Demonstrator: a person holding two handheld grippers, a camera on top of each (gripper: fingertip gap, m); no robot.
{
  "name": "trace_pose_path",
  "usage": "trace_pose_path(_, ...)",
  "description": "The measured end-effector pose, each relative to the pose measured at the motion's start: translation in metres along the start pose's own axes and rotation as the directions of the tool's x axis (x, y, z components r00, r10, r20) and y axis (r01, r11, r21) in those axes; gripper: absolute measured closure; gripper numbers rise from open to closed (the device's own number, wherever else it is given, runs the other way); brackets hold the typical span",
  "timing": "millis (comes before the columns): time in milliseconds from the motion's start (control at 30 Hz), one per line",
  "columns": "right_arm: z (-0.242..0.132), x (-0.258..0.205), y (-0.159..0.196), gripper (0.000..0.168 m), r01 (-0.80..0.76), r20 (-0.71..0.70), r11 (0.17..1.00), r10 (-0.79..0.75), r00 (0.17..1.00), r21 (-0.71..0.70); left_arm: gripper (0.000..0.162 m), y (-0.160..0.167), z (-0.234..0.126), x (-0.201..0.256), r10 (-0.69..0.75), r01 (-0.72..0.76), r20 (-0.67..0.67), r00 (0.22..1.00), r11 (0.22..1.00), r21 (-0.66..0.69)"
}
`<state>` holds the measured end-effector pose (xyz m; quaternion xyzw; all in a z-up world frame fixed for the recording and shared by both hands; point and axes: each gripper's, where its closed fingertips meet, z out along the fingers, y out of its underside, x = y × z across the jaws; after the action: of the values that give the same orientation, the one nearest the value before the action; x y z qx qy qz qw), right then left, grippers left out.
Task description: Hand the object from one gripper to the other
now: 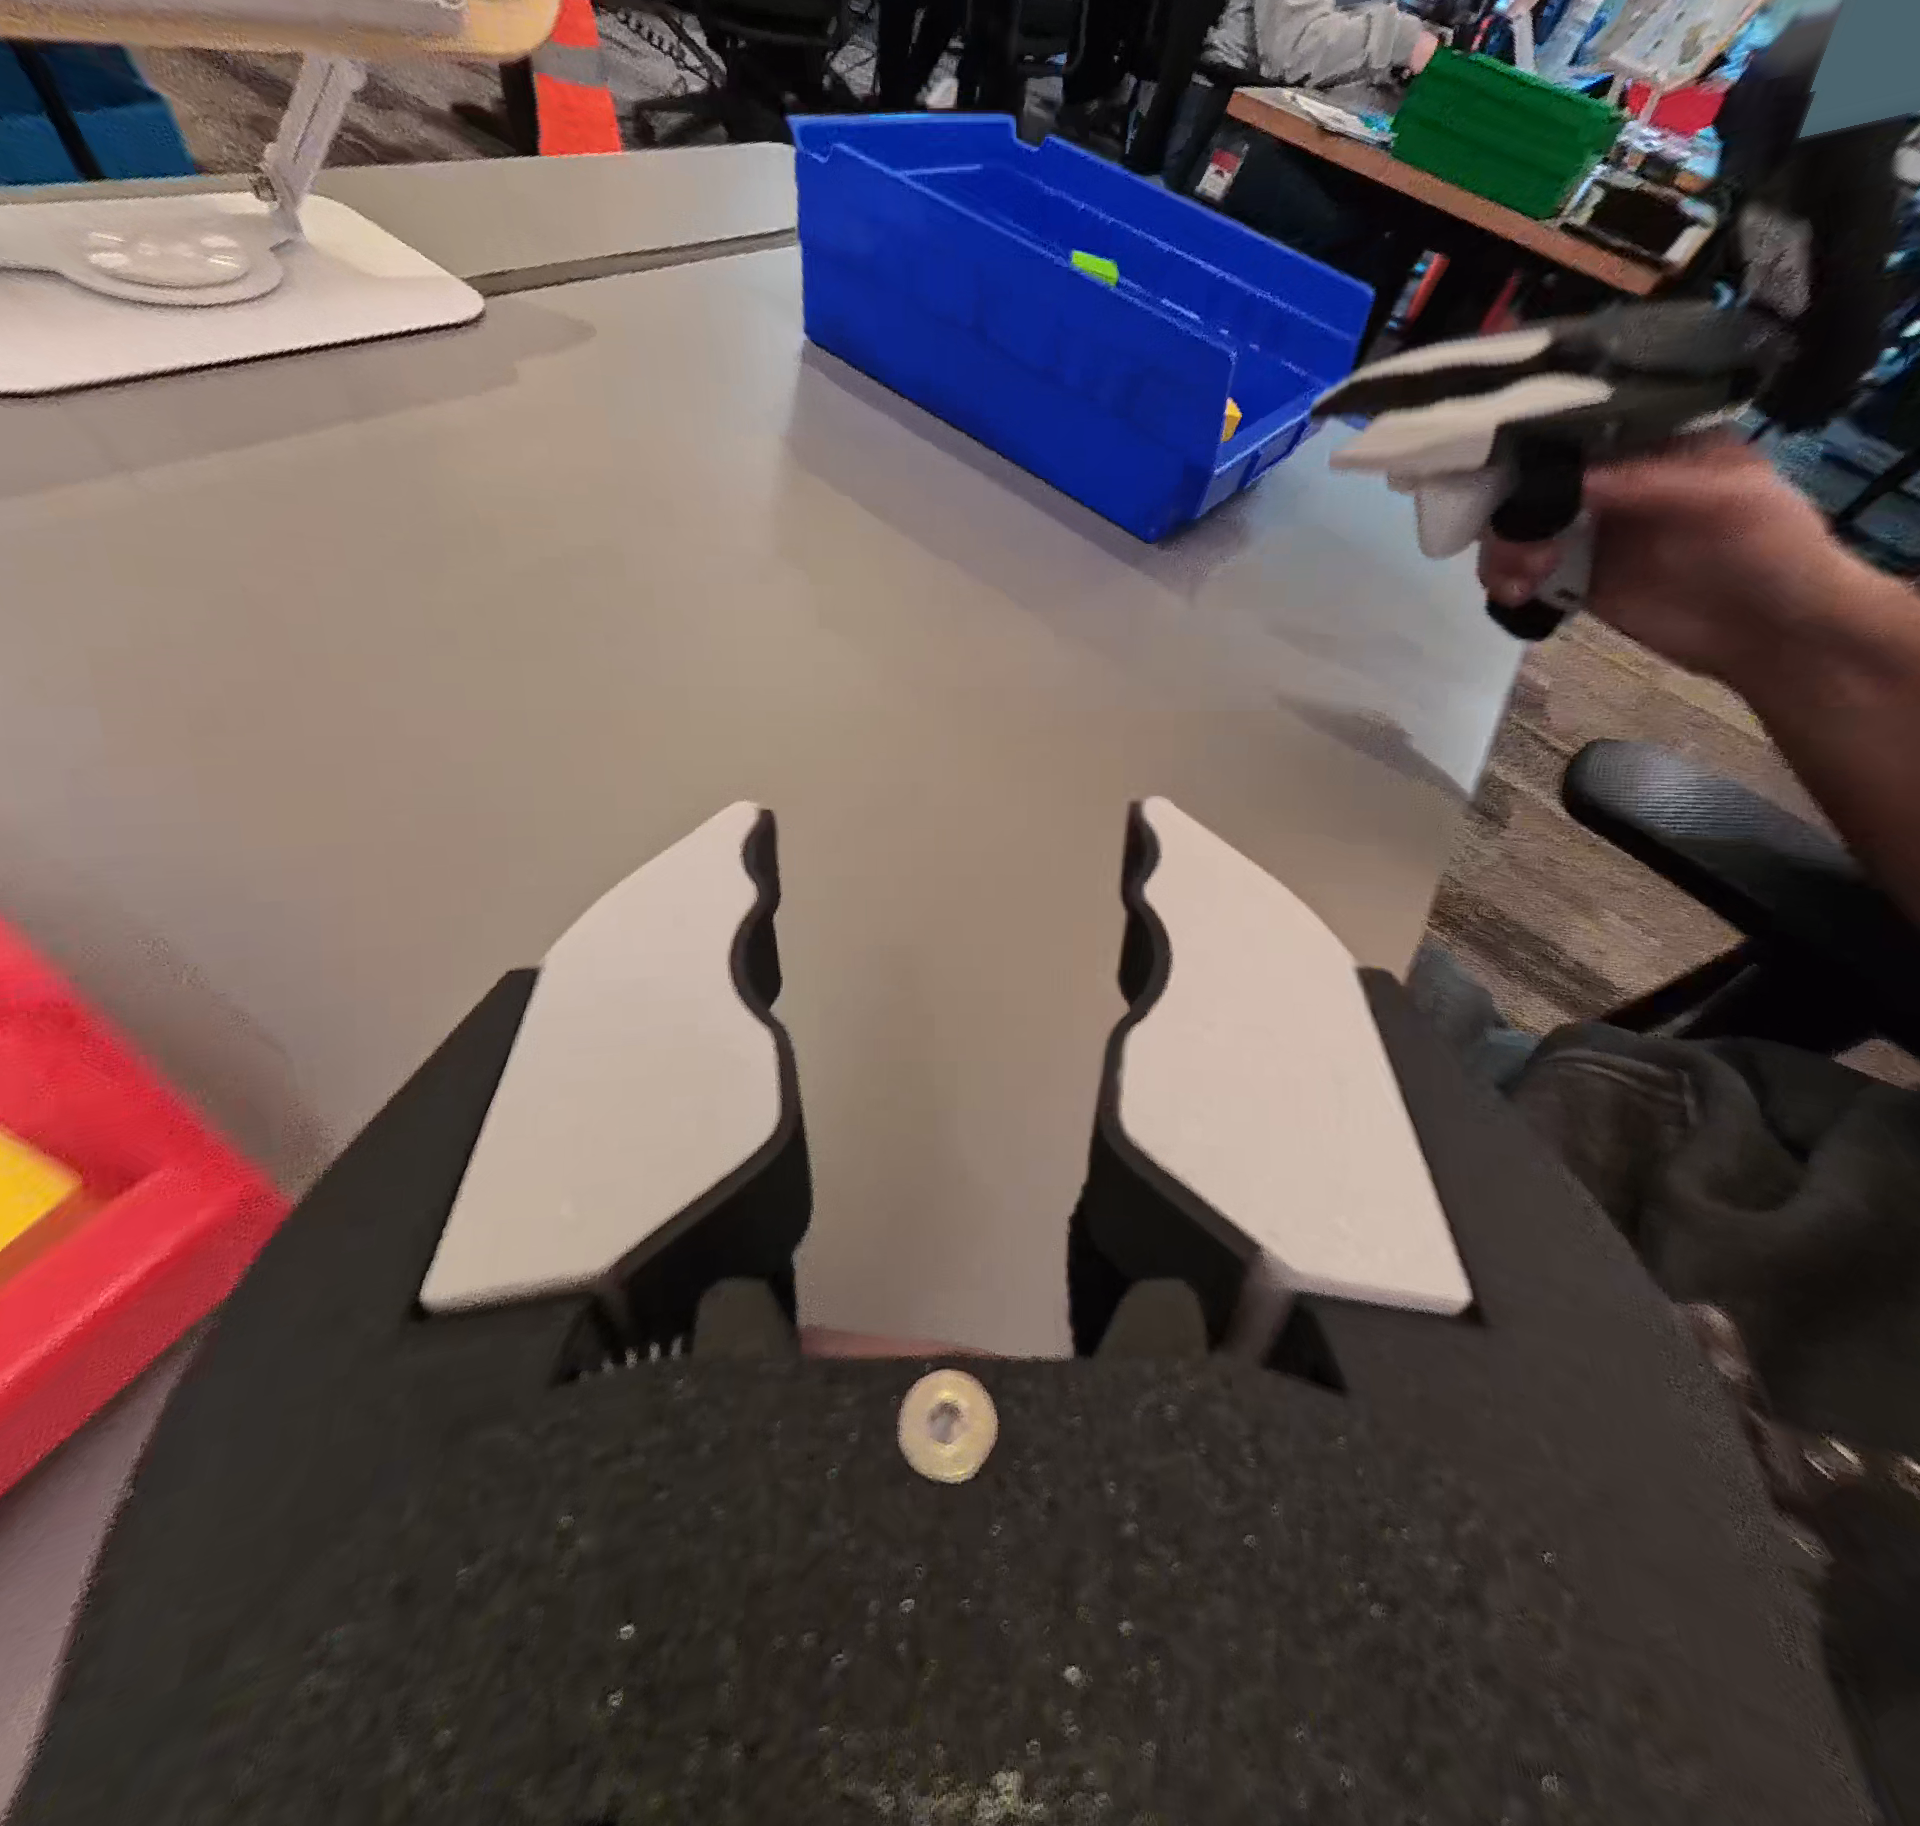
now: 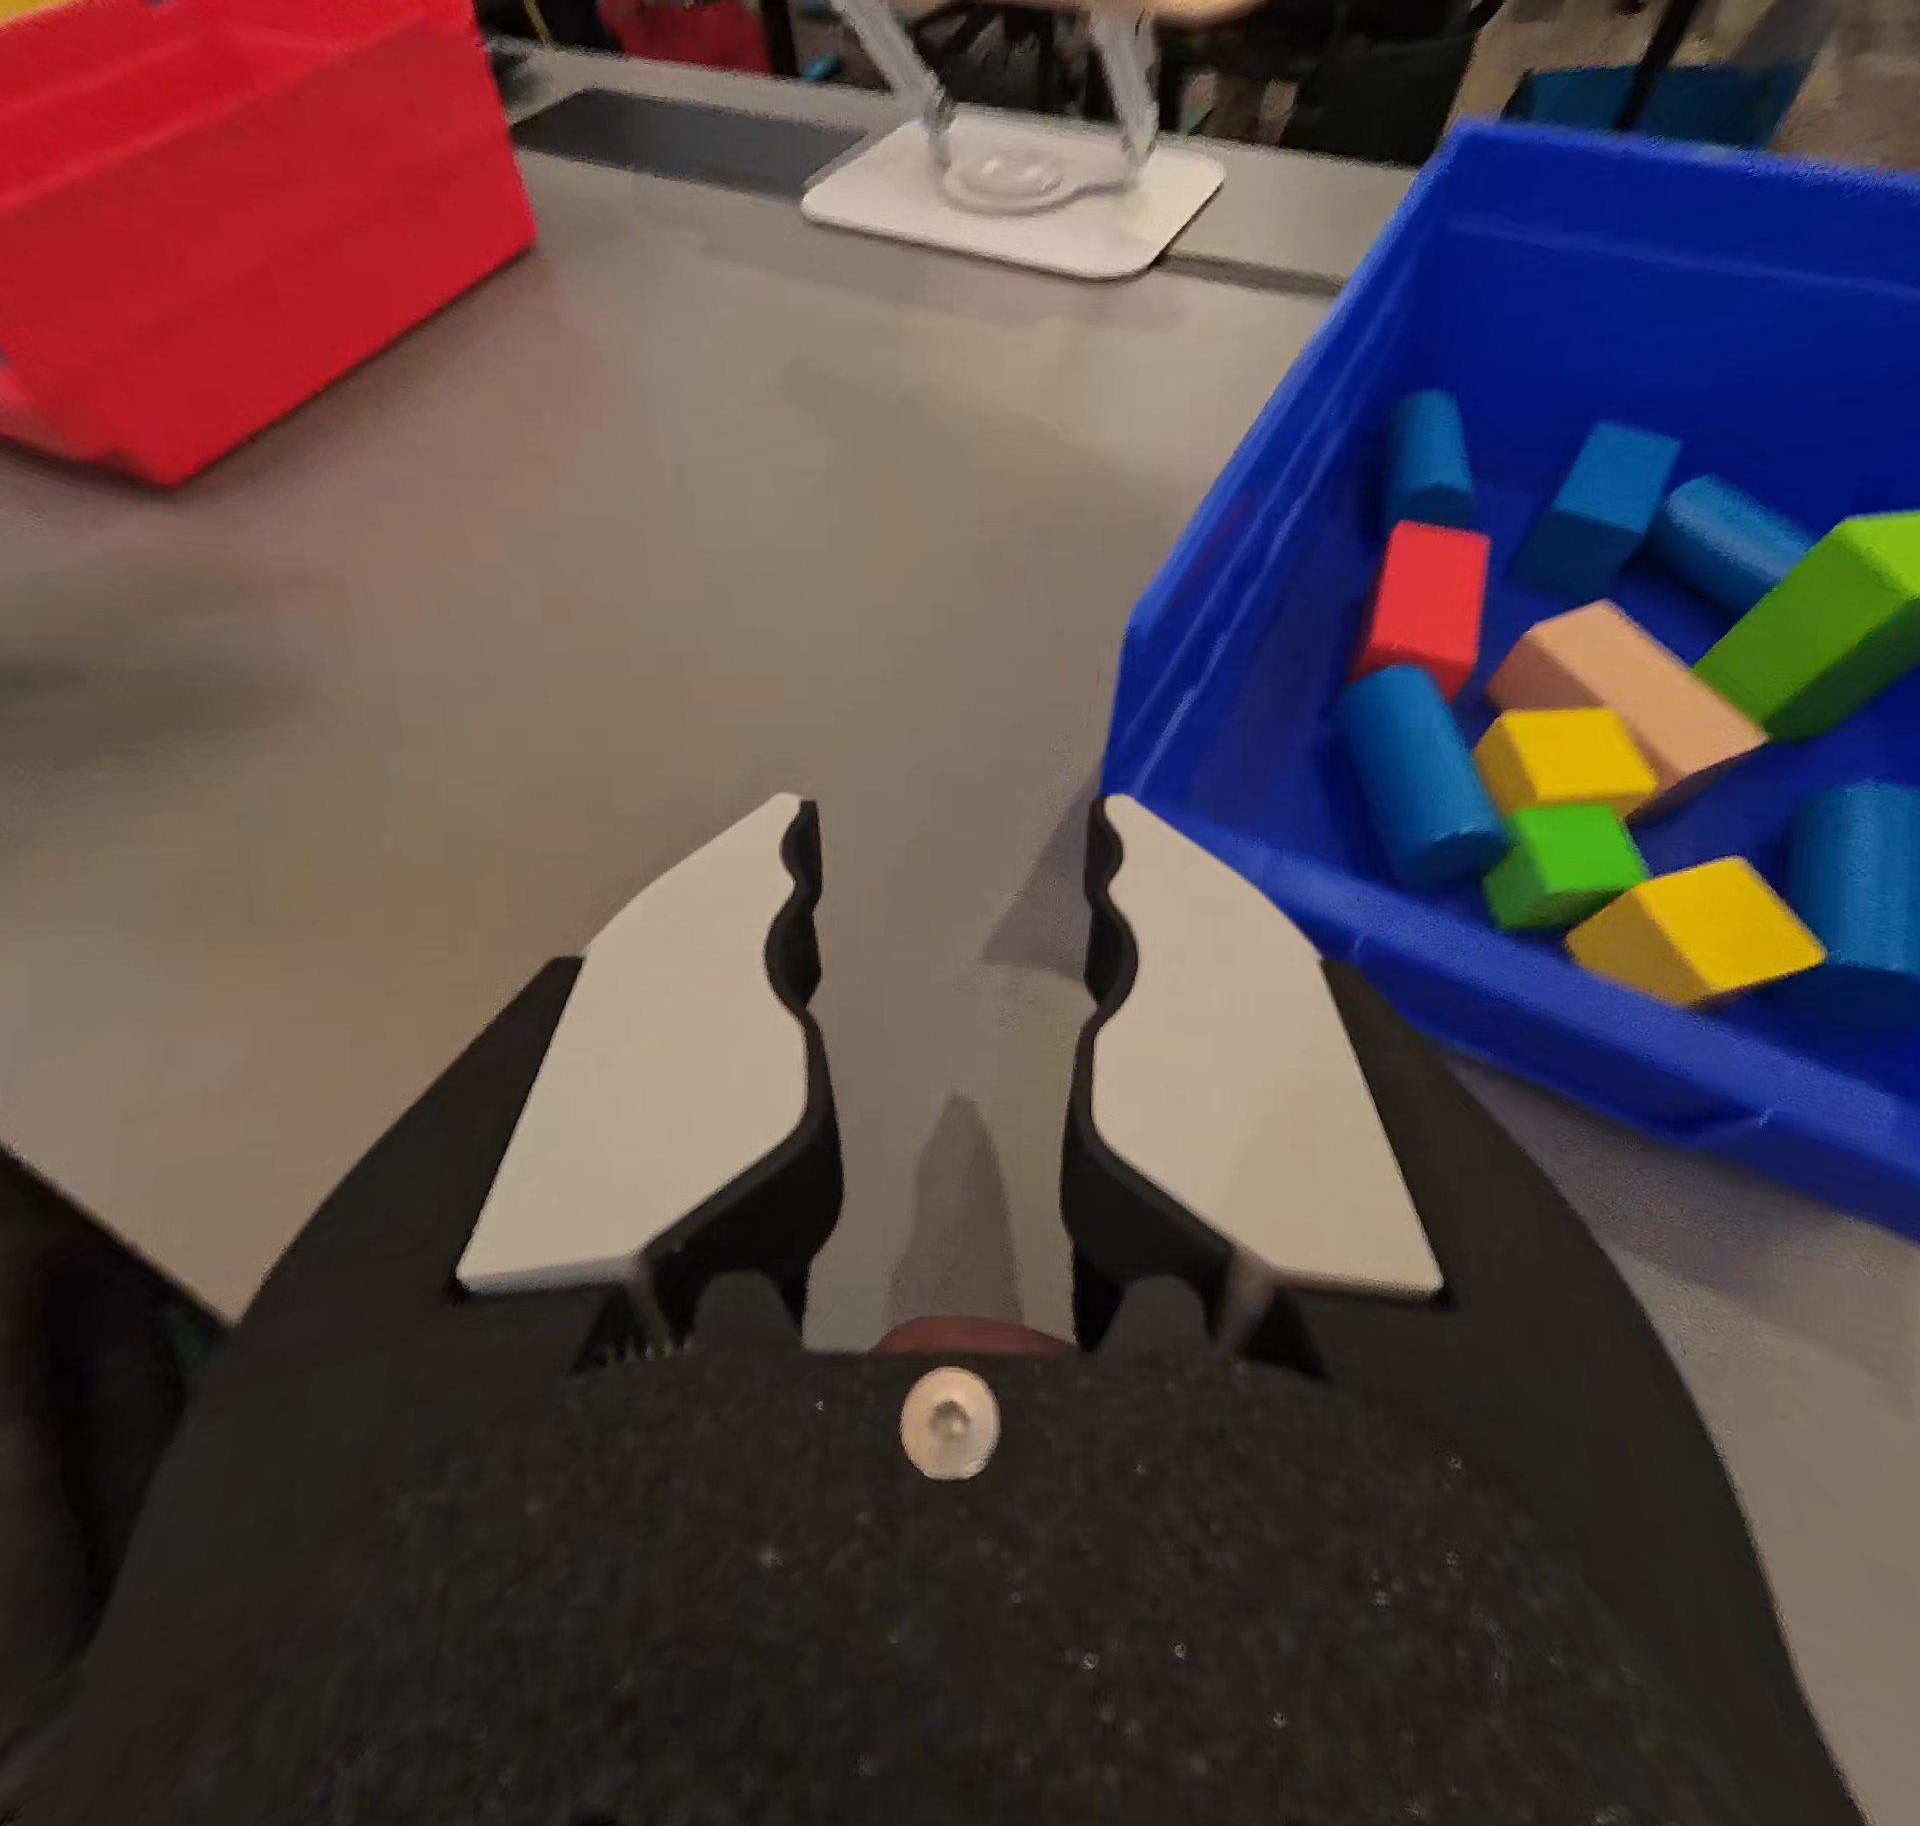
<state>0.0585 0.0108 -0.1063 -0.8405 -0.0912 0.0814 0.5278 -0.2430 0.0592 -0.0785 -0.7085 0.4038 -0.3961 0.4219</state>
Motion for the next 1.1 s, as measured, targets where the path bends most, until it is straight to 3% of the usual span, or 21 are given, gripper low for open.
trace_pose_path(67,-0.006,-0.001,0.015,0.120,-0.004,-0.029,1.000,0.004,1.000,-0.009,0.097,-0.014,-0.033,-0.021,0.022,-0.021,0.061,0.998,1.000,-0.017)
trace_pose_path(133,-0.006,-0.006,0.029,0.120,-0.009,-0.018,0.999,0.008,1.000,-0.032,0.107,-0.027,-0.066,-0.054,0.088,-0.079,0.148,0.985,0.995,-0.066)
trace_pose_path(200,-0.002,-0.011,0.038,0.120,-0.007,-0.003,0.998,0.007,1.000,-0.065,0.106,-0.024,-0.084,-0.079,0.157,-0.122,0.151,0.976,0.967,-0.222)
trace_pose_path(333,0.003,-0.019,0.037,0.119,0.049,0.023,0.996,-0.047,0.999,-0.071,0.107,0.001,-0.091,-0.134,0.447,-0.317,0.106,0.888,0.764,-0.562)
trace_pose_path(433,0.003,-0.020,0.036,0.119,0.055,0.031,0.996,-0.053,0.998,-0.073,0.107,0.021,-0.079,-0.155,0.474,-0.340,0.011,0.881,0.648,-0.681)
trace_pose_path(700,0.005,-0.016,0.037,0.119,-0.038,0.068,0.996,0.043,0.997,-0.076,0.111,0.040,-0.053,-0.186,0.504,-0.399,-0.112,0.856,0.509,-0.763)
trace_pose_path(967,0.007,-0.010,0.044,0.119,-0.090,0.062,0.991,0.097,0.993,-0.095,0.118,0.059,-0.042,-0.190,0.479,-0.479,-0.254,0.840,0.435,-0.763)
trace_pose_path(1100,0.009,-0.011,0.045,0.119,-0.106,0.070,0.989,0.113,0.991,-0.103,0.124,0.061,-0.041,-0.187,0.435,-0.487,-0.298,0.850,0.433,-0.758)
